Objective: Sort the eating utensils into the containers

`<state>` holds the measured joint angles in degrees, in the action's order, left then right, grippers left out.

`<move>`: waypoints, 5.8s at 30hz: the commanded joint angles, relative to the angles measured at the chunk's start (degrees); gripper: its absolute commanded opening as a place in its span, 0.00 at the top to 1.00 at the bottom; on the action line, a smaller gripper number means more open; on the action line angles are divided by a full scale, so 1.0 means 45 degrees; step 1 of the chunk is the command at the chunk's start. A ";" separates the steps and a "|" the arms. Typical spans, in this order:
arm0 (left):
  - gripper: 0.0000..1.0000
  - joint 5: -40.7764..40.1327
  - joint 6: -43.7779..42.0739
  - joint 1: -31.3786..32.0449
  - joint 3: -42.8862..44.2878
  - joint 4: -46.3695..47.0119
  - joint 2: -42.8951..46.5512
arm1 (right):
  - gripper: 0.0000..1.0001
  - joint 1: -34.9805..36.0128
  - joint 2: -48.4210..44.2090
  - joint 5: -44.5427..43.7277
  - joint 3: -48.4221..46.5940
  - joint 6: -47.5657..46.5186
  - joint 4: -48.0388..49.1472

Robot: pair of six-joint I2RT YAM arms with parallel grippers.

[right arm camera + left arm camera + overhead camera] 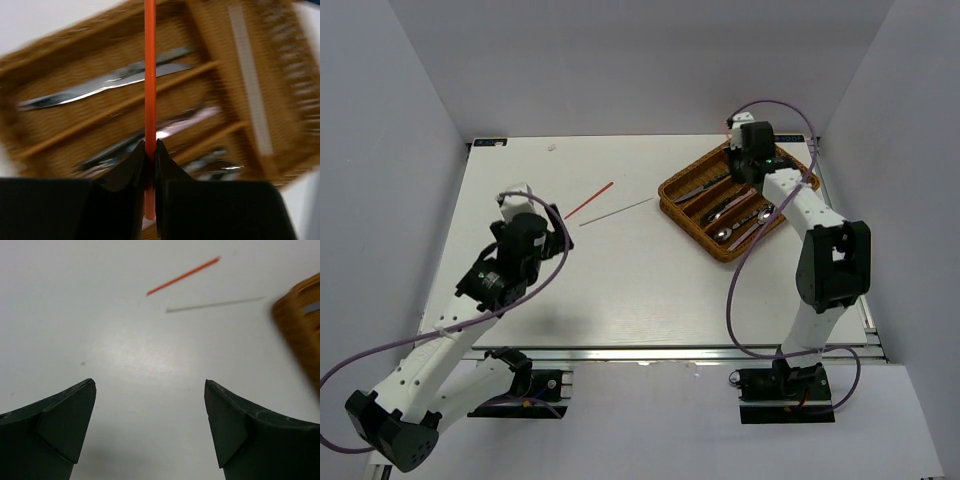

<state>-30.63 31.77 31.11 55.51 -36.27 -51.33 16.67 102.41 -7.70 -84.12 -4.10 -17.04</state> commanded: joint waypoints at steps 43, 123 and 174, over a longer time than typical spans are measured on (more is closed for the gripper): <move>0.02 0.0186 -0.1239 0.0039 -0.2100 0.0053 0.0294 | 0.81 -0.4171 0.4507 -0.1416 -0.2674 -0.9149 0.3064; 0.98 0.8942 -1.0869 -0.3652 1.3252 -0.0416 -2.0331 | 0.11 0.0652 -1.6059 0.7923 0.9259 0.5774 -0.0257; 1.00 0.7354 0.4659 -0.0645 -0.1475 0.8900 -0.1640 | 0.30 0.7468 -0.3971 0.3138 0.2856 0.7708 0.4471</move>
<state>0.51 51.07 27.94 49.74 0.56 -60.34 49.58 83.79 9.17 -66.89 31.73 4.27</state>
